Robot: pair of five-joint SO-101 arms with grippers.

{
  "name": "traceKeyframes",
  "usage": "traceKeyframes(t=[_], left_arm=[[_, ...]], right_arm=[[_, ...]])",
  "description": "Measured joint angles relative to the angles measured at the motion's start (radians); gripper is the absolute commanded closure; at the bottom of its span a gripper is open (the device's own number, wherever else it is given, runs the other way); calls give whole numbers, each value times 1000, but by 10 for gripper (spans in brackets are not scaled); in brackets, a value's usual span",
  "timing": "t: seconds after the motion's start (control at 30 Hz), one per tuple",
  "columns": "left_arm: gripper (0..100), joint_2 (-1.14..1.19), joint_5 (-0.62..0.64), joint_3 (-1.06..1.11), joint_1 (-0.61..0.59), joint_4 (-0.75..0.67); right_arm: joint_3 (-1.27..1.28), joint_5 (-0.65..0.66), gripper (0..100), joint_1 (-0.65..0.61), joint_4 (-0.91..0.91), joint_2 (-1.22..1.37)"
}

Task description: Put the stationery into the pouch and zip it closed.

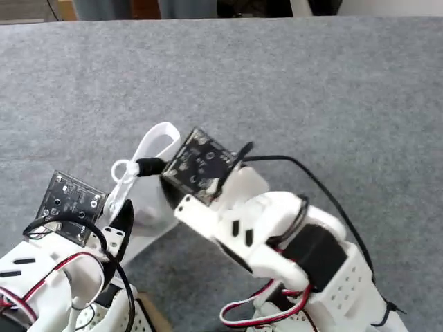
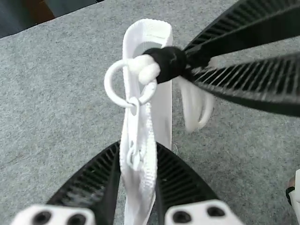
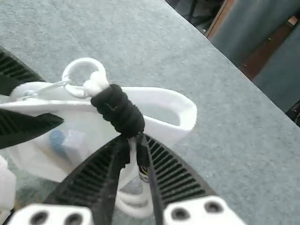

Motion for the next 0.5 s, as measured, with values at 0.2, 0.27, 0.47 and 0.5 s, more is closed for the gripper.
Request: traceKeyframes(t=[0.2, 0.27, 0.47, 0.5], left_arm=[[971, 0, -17, 8, 0, 0], [971, -2, -21, 21, 0, -2], [971, -2, -58, 41, 0, -3], [971, -2, -58, 41, 0, -3]], right_arm=[[-92, 0, 986, 114, 86, 0], [-129, 0, 986, 167, 106, 0], [-190, 0, 982, 226, 207, -2], [-192, 0, 975, 195, 241, -2]])
